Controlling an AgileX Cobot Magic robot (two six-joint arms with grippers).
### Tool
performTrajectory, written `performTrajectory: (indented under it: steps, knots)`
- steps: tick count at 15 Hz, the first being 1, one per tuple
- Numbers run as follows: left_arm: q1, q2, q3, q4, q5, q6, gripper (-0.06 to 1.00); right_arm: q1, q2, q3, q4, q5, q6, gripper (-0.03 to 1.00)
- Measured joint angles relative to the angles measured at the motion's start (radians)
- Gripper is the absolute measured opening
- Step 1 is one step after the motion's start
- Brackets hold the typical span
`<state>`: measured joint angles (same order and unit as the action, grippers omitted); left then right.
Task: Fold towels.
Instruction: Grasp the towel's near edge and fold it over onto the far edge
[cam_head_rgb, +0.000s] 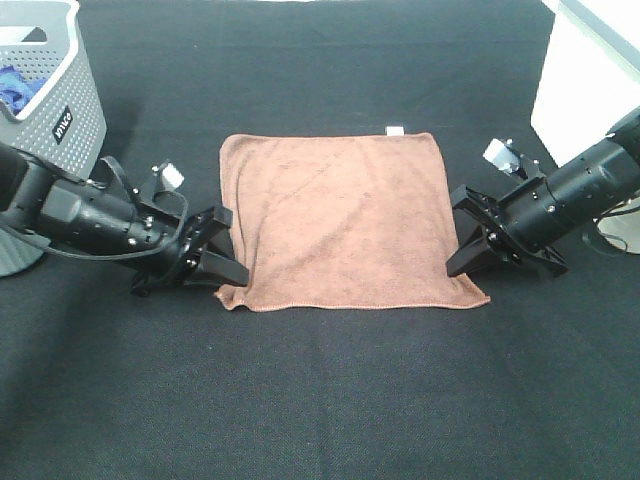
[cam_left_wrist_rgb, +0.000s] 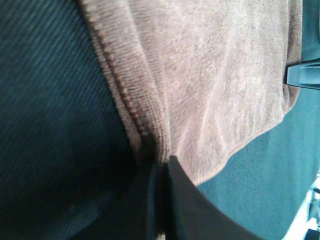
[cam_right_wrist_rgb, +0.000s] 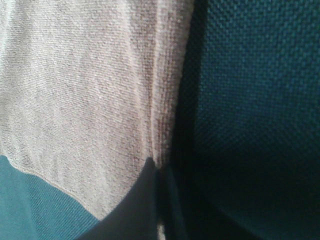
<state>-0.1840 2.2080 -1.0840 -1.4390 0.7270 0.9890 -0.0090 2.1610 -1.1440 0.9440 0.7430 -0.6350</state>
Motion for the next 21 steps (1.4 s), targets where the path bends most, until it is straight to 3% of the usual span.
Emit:
performTrajectory:
  steps: [3, 8, 14, 18, 21]
  knots:
    - [0.015, -0.006, 0.000, 0.059, 0.028, -0.040, 0.01, 0.000, -0.012, 0.001, -0.017, 0.004, 0.011, 0.00]
    - [0.017, -0.109, 0.052, 0.304, 0.007, -0.208, 0.01, 0.001, -0.046, 0.069, -0.058, 0.042, 0.051, 0.00]
    - [0.017, -0.251, 0.306, 0.332, -0.023, -0.222, 0.01, 0.006, -0.185, 0.311, -0.083, 0.041, 0.058, 0.00]
    - [0.017, -0.296, 0.344, 0.332, -0.025, -0.222, 0.01, 0.010, -0.248, 0.343, -0.086, 0.025, 0.058, 0.00]
    - [0.017, -0.315, 0.275, 0.333, -0.026, -0.222, 0.01, 0.010, -0.263, 0.267, -0.093, 0.005, 0.058, 0.00]
